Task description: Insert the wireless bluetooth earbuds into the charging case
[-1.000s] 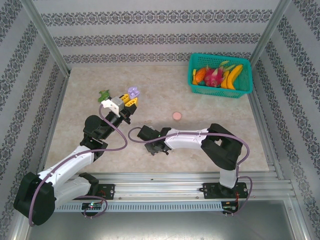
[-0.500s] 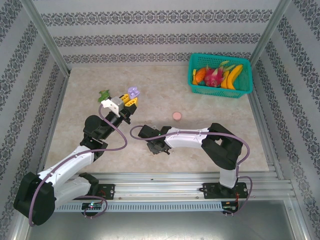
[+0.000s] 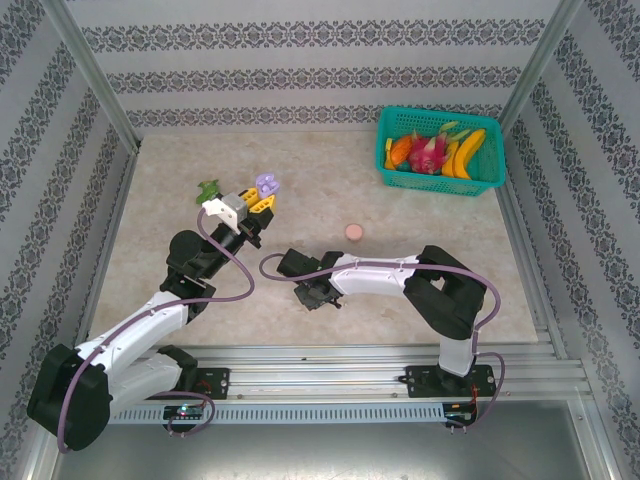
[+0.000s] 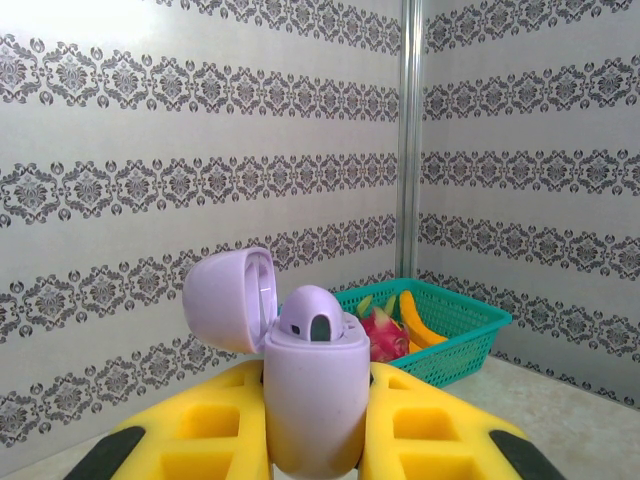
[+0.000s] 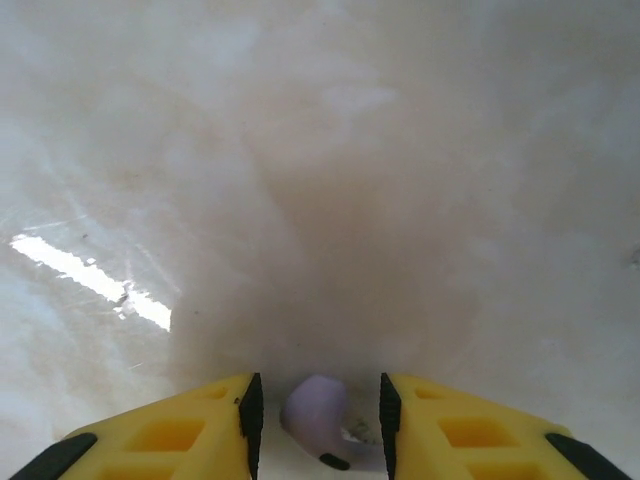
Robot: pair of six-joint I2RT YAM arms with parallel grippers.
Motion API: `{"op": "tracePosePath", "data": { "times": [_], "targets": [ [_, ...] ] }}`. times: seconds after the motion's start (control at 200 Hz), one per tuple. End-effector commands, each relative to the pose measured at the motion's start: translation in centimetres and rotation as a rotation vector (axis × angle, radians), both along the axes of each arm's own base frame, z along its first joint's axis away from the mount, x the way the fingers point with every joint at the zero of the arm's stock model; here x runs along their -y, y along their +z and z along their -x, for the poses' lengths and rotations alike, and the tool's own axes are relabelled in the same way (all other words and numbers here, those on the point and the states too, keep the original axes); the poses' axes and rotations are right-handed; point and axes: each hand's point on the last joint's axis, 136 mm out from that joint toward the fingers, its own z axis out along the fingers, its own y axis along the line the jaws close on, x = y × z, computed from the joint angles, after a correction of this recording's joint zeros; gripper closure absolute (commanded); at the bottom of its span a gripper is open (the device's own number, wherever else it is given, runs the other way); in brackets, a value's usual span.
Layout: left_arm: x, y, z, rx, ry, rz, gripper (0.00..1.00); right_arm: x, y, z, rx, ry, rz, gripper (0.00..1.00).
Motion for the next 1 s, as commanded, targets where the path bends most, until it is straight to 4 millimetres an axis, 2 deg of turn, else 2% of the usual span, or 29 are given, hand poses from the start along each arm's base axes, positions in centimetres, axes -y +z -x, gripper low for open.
{"op": "tracePosePath", "data": {
  "times": [0.0, 0.205, 0.48, 0.994],
  "targets": [
    [-0.6, 1.2, 0.0, 0.026, 0.014, 0.022, 1.0, 0.0, 0.7, 0.7, -0.025, 0.039, -0.021, 0.62],
    [-0.6, 1.2, 0.0, 0.024, 0.012, 0.024, 1.0, 0.2, 0.6, 1.1, -0.039, 0.047, -0.024, 0.61],
    [-0.6, 1.3, -0.1, 0.023, 0.012, 0.03, 1.0, 1.8, -0.1, 0.5, -0.014, 0.028, 0.077, 0.63],
    [-0.5, 1.1, -0.2, 0.019, 0.01, 0.029, 1.0, 1.3, -0.7, -0.7, 0.004, 0.019, 0.105, 0.67]
  ]
}}
